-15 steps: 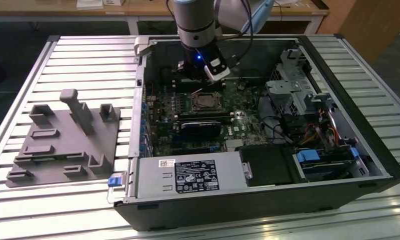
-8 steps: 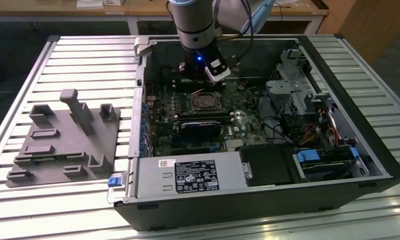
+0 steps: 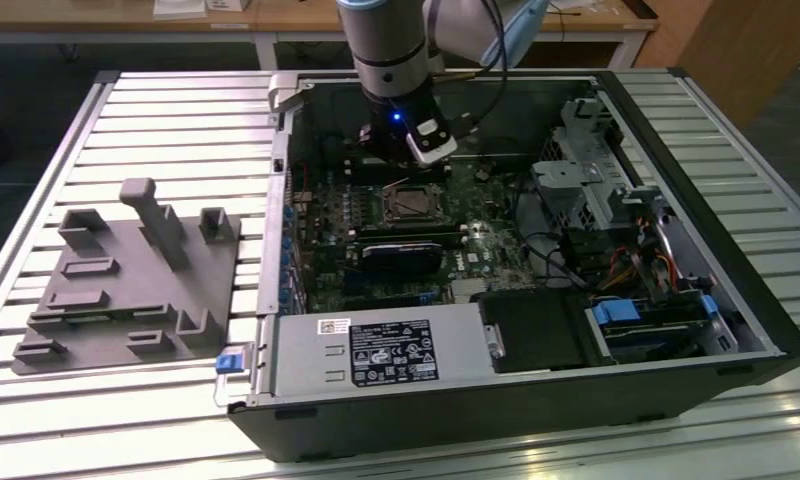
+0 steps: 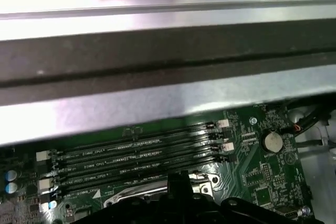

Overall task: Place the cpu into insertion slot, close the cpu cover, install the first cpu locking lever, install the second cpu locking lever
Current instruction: 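Install the first cpu locking lever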

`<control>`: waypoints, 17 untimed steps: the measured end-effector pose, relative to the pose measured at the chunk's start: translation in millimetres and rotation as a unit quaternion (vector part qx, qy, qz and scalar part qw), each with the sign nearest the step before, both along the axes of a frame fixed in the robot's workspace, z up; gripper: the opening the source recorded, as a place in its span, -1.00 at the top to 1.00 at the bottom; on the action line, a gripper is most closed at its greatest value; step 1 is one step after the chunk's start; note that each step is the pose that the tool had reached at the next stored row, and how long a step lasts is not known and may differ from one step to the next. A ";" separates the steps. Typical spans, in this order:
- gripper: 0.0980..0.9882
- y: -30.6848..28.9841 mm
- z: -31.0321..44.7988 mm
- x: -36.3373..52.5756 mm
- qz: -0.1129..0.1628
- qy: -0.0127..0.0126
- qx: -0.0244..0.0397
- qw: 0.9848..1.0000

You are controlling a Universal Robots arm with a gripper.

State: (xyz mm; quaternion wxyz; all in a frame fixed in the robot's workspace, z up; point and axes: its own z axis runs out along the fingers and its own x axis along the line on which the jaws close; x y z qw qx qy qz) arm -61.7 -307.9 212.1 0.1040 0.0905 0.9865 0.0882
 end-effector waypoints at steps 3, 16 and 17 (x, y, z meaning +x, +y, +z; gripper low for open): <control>0.98 2.9 -0.4 0.0 -0.007 0.000 0.000 1.000; 0.98 13.1 -2.4 0.0 -0.039 0.000 -0.002 0.999; 0.98 13.4 -2.6 0.0 -0.043 0.000 -0.002 0.999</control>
